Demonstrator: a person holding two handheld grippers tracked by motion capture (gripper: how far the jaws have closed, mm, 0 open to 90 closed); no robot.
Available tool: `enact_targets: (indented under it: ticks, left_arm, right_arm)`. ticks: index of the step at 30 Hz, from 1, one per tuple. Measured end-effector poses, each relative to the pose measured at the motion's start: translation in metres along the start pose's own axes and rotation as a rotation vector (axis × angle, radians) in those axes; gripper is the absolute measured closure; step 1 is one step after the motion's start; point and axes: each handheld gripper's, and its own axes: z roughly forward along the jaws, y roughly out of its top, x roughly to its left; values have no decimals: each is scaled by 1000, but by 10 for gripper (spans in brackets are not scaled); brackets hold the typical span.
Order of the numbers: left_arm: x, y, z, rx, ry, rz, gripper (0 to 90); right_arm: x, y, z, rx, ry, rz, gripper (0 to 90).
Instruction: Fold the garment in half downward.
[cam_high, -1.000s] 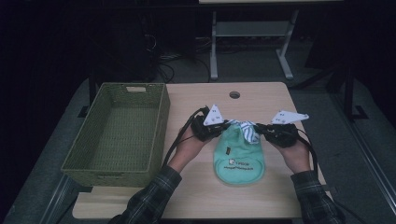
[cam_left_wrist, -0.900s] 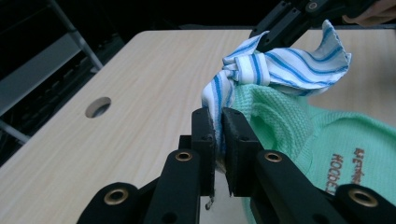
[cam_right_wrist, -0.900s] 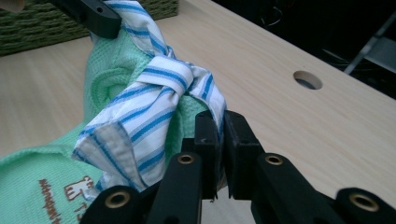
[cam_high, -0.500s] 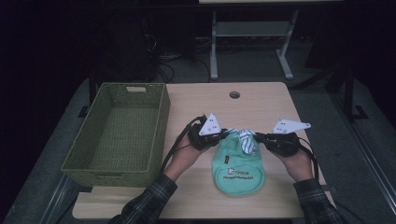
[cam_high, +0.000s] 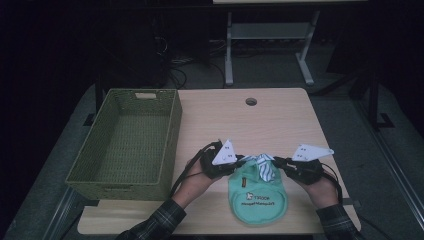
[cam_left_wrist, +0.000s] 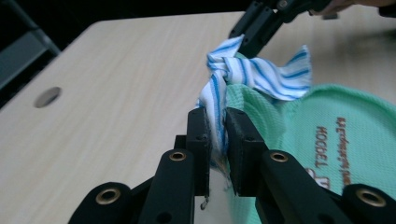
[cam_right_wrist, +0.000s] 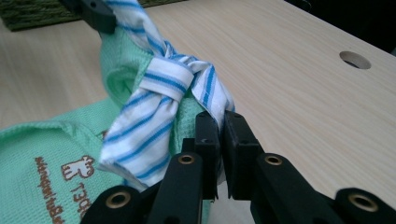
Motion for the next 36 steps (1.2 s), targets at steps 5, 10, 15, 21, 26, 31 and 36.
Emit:
enact_targets:
  ticks: [5, 10, 15, 21, 26, 31, 36]
  left_arm:
    - [-17, -10, 2, 31, -51, 7, 786]
    - [-28, -16, 7, 74, -112, 3, 820]
    - [-41, -22, 17, 146, -164, 18, 832]
    - [-48, -29, 33, 232, -169, 60, 836]
    - [-40, -30, 35, 255, -128, 63, 843]
    - [-25, -33, 39, 272, -73, 47, 845]
    - [-7, -34, 43, 283, -24, 35, 845]
  right_arm:
    - [10, -10, -4, 14, 29, 13, 835]
    - [23, -22, -5, 58, 65, 13, 854]
    - [27, -33, -7, 79, 93, 33, 866]
    - [29, -40, -1, 115, 131, 47, 884]
    - [27, -40, 8, 132, 143, 40, 888]
    - [20, -32, 22, 144, 123, 24, 889]
    - [13, -26, 31, 142, 107, 19, 889]
